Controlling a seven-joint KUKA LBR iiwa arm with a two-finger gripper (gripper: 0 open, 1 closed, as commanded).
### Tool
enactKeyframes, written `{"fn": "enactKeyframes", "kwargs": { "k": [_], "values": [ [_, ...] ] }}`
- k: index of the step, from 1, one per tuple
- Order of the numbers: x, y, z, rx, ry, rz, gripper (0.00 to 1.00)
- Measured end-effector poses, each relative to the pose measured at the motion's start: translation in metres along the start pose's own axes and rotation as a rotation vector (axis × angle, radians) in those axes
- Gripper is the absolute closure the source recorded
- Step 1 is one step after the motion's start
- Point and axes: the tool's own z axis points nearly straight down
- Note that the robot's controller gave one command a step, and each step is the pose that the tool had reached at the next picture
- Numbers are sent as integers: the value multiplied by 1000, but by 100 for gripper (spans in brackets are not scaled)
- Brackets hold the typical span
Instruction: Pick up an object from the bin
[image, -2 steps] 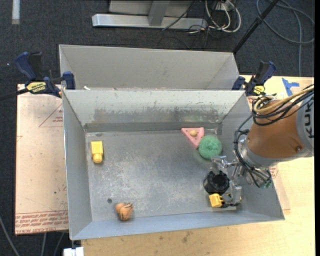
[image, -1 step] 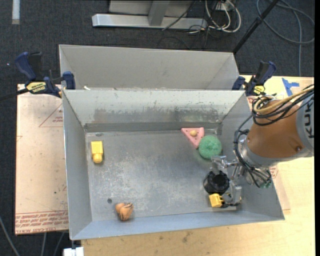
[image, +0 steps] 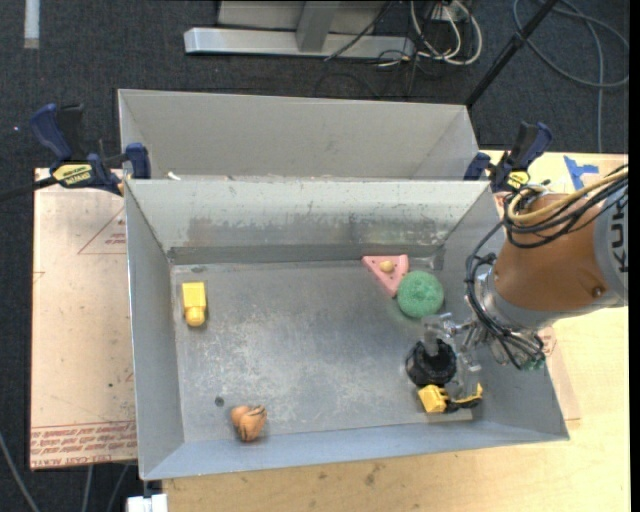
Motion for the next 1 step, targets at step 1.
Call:
{"fn": "enactKeyframes", "kwargs": {
  "k": [1],
  "values": [
    [-17,-15,-4,-6,7,-29,100]
  ]
}}
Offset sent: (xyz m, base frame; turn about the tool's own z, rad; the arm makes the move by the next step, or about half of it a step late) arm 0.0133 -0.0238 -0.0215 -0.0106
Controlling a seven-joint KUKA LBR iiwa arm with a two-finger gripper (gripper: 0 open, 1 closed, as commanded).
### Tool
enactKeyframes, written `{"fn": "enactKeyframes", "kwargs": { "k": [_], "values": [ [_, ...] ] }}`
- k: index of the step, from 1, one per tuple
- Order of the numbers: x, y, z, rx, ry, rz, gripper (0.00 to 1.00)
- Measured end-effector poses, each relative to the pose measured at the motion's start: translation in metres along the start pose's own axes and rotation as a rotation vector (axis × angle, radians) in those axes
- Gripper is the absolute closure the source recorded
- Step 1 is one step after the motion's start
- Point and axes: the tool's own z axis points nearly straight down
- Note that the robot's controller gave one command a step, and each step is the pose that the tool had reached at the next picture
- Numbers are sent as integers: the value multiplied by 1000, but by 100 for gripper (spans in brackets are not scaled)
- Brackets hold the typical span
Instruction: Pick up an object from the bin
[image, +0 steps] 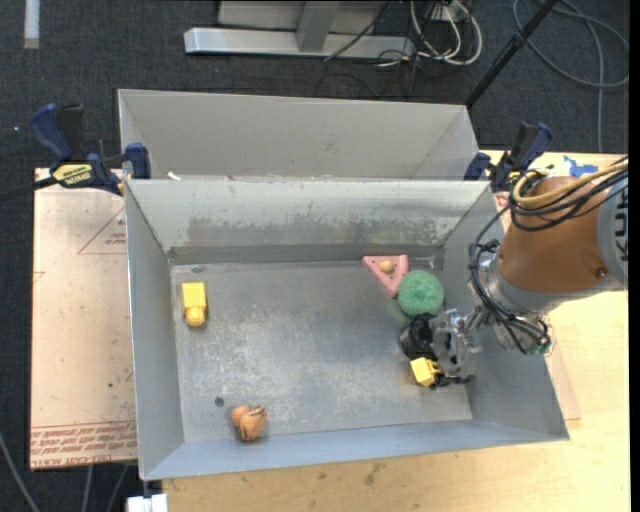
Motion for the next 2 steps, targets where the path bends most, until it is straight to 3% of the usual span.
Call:
{"fn": "enactKeyframes", "kwargs": {
  "k": [1,2],
  "values": [
    [2,-3,7,9,-7,10,0],
    [1,0,5,4,-9,11,100]
  ]
}}
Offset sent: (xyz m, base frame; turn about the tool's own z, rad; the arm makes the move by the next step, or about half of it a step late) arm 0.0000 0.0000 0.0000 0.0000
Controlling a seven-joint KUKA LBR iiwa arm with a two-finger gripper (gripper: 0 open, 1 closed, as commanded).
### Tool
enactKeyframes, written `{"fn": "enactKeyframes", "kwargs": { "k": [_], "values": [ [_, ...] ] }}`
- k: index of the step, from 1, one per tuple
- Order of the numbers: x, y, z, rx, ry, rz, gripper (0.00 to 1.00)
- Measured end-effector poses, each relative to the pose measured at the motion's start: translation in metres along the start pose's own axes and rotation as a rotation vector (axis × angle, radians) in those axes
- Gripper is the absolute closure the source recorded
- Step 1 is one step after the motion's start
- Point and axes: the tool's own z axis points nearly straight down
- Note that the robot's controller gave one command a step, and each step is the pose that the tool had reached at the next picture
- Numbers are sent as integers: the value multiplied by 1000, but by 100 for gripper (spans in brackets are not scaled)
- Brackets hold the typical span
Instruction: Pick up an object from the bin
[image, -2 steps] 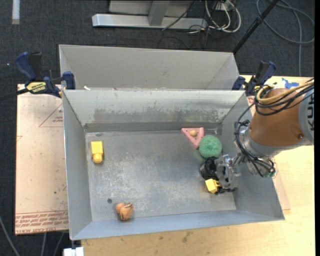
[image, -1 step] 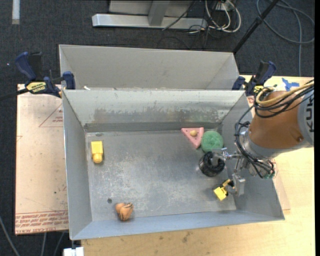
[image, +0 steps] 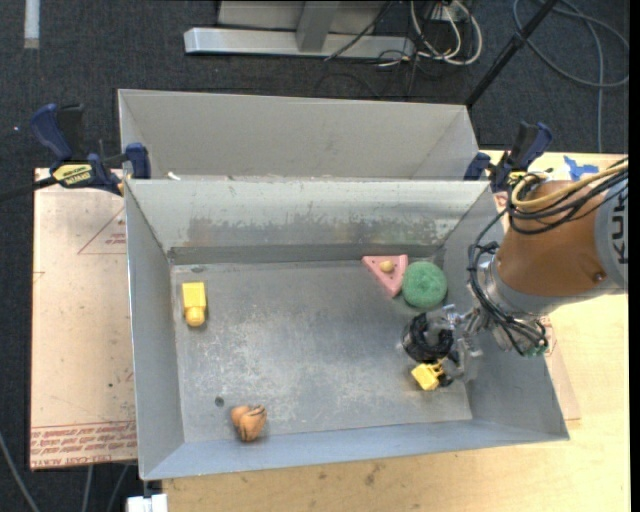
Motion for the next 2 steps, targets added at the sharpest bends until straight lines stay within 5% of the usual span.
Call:
{"fn": "enactKeyframes", "kwargs": {
  "k": [2],
  "values": [
    [-2,17,3,7,-2,3,100]
  ]
}}
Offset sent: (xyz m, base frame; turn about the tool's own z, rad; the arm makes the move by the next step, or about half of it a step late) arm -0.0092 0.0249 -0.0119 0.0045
